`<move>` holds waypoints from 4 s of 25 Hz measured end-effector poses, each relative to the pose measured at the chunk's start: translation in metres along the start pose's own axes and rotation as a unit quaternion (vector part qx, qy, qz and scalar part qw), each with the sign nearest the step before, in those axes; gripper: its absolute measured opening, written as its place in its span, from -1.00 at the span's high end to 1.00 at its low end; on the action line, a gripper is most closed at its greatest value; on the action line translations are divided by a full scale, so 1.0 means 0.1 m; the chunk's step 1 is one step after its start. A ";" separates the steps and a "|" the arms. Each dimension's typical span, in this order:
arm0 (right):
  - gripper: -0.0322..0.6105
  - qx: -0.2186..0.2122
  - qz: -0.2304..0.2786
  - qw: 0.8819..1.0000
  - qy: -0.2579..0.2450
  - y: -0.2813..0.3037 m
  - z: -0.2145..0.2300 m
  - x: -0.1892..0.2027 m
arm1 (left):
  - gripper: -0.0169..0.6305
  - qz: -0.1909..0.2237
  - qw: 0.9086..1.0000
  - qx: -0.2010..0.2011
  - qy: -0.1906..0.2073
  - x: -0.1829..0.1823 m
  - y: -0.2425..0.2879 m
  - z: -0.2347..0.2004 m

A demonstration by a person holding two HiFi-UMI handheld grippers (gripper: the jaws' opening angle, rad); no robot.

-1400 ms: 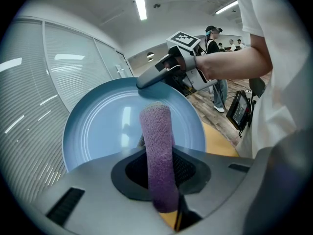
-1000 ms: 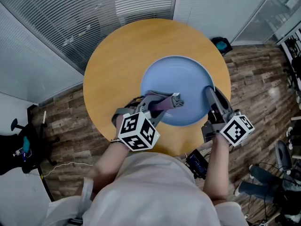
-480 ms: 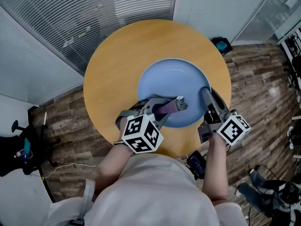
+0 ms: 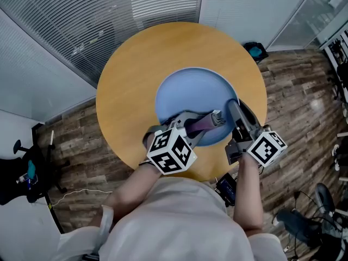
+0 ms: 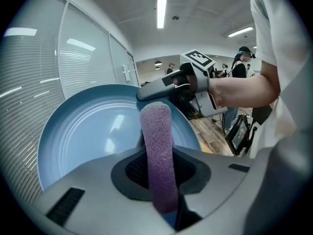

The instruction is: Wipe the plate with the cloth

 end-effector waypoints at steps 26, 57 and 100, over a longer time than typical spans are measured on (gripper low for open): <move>0.66 0.004 0.010 0.999 -0.044 0.08 -0.11 0.00 | 0.71 -0.029 0.995 0.036 0.085 -0.08 0.04 0.23; 0.68 0.039 -0.027 0.997 -0.059 -0.12 0.02 0.06 | 0.71 -0.126 0.987 0.058 0.081 0.37 -0.06 0.33; 0.65 0.005 -0.105 0.994 0.007 -0.20 0.07 0.41 | 0.71 -0.149 0.985 -0.069 0.058 0.73 -0.42 -0.21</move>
Point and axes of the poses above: the fingertips, and each gripper's own axes: y forward along the fingers, z to its right, x out of its underside, the point moved 10 cm from there along -y, backward along the fingers, and after that the axes turned 3 degrees about y, right-handed, at the moved point
